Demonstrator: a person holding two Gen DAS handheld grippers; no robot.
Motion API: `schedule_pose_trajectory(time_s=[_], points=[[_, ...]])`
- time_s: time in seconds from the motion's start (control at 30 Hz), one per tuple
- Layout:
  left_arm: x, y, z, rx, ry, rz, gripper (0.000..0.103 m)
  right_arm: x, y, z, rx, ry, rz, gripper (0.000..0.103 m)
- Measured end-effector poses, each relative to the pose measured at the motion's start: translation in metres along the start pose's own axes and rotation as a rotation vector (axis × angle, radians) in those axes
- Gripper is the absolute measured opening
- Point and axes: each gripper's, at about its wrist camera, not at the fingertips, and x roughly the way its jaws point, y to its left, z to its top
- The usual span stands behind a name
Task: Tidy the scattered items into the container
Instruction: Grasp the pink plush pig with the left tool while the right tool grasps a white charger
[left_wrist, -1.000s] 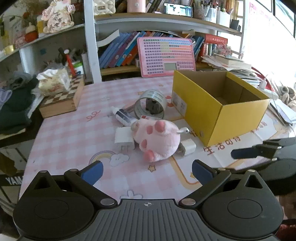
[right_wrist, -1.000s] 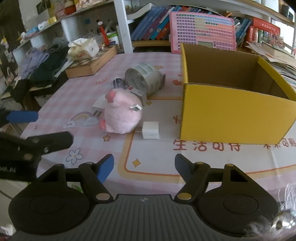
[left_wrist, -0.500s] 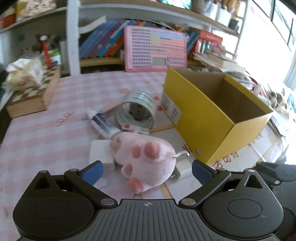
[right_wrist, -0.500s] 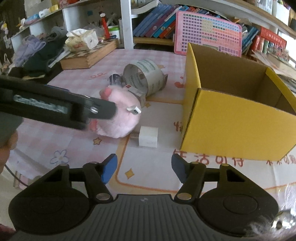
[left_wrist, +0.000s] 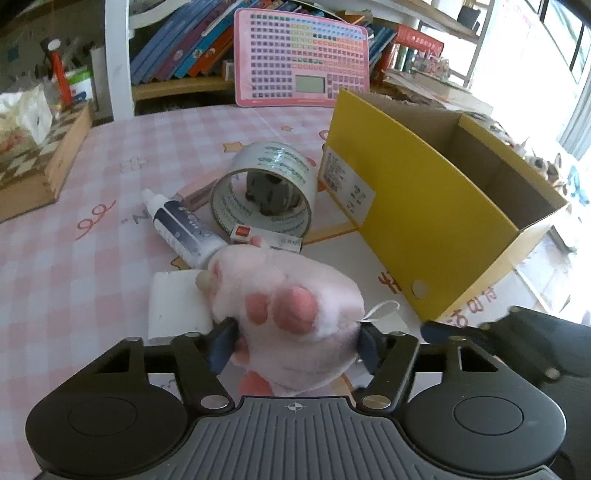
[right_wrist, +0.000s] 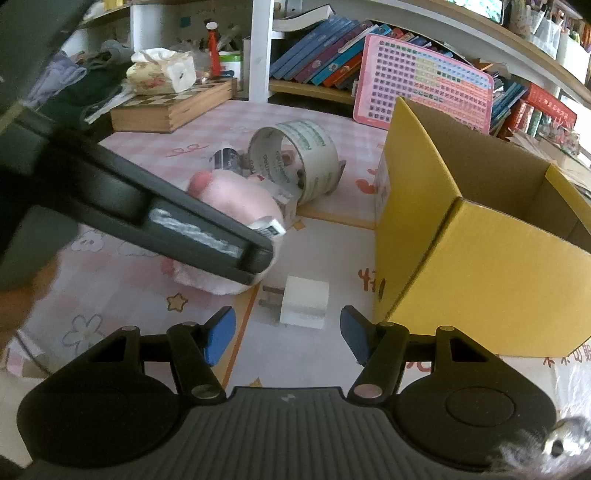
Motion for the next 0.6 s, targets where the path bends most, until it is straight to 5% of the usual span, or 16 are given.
schedule_pose_trajectory(time_s=[0.33, 0.6], points=[[-0.044, 0.021, -0.012, -0.045, -0.046, -0.103, 0.059, 0.02, 0.0, 0.01, 0.032, 0.041, -0.033, 0.059], [-0.069, 0.034, -0.013, -0.087, -0.078, -0.134, 0.059, 0.019, 0.0, 0.017, 0.056, 0.061, -0.029, 0.041]])
